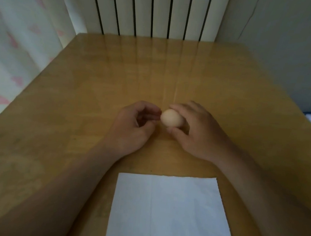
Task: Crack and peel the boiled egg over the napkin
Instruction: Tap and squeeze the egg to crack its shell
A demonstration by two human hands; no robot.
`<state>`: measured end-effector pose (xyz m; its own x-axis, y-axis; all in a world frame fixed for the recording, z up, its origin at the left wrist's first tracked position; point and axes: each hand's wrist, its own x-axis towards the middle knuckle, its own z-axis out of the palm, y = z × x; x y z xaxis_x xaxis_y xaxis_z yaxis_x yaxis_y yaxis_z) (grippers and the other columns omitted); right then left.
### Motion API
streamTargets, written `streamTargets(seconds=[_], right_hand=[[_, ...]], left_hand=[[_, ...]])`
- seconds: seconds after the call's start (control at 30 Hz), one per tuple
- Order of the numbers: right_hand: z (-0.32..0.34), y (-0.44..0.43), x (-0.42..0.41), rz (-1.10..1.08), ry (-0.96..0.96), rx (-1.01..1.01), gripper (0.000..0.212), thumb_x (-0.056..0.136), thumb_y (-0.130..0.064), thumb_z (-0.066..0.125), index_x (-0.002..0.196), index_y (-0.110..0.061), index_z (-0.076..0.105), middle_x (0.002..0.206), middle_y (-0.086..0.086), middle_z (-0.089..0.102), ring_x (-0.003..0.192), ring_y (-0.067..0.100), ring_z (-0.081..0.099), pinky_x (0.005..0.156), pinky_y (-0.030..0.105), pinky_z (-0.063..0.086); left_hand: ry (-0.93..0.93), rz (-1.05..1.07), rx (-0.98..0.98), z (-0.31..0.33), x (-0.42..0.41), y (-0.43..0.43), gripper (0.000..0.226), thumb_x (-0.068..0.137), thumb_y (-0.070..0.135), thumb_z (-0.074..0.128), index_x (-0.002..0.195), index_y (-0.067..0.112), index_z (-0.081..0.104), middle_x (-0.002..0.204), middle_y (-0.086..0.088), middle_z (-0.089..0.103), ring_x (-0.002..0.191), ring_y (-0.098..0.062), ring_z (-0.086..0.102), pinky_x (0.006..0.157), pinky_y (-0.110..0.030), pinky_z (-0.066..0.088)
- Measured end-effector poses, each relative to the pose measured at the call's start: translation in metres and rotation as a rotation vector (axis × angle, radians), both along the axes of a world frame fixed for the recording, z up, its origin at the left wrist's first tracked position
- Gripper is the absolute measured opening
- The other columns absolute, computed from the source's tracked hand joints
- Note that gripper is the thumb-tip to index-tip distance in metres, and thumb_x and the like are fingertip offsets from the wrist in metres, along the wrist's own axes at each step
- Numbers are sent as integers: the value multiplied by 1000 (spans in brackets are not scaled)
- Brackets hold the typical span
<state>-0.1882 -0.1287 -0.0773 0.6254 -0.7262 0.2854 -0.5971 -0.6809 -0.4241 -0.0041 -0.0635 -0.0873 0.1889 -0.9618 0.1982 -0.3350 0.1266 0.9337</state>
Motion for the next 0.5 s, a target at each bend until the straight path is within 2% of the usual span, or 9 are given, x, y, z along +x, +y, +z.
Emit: streamTargets(seconds=[0.17, 0.27, 0.4, 0.5], right_hand=[[-3, 2, 0, 24, 43, 22, 51, 86, -41, 69, 133, -27, 54, 119, -5, 60, 109, 18, 54, 94, 44, 46], [-5, 2, -3, 9, -50, 58, 50, 86, -37, 70, 132, -24, 55, 121, -5, 61, 110, 16, 56, 94, 40, 49], [-6, 0, -7, -27, -128, 83, 49, 87, -34, 71, 132, -22, 57, 123, -5, 61, 109, 15, 57, 94, 34, 49], [-6, -2, -7, -39, -141, 90, 50, 86, -36, 72, 132, -23, 56, 124, -5, 61, 108, 12, 57, 93, 27, 46]], left_hand=[[-126, 10, -12, 4, -3, 5, 21, 87, 0, 67, 95, 19, 68, 92, 2, 71, 83, -5, 68, 74, -14, 50], [-372, -78, -47, 18, -2, 13, 9, 84, 9, 73, 86, 15, 66, 82, 5, 65, 73, -7, 58, 63, -13, 43], [-547, -440, 284, 39, -13, 30, 19, 80, 35, 78, 81, 19, 68, 85, 8, 63, 77, -6, 57, 64, -19, 46], [-732, -515, 385, 43, -22, 36, 27, 78, 48, 78, 85, 24, 66, 90, 12, 58, 81, -8, 55, 66, -22, 45]])
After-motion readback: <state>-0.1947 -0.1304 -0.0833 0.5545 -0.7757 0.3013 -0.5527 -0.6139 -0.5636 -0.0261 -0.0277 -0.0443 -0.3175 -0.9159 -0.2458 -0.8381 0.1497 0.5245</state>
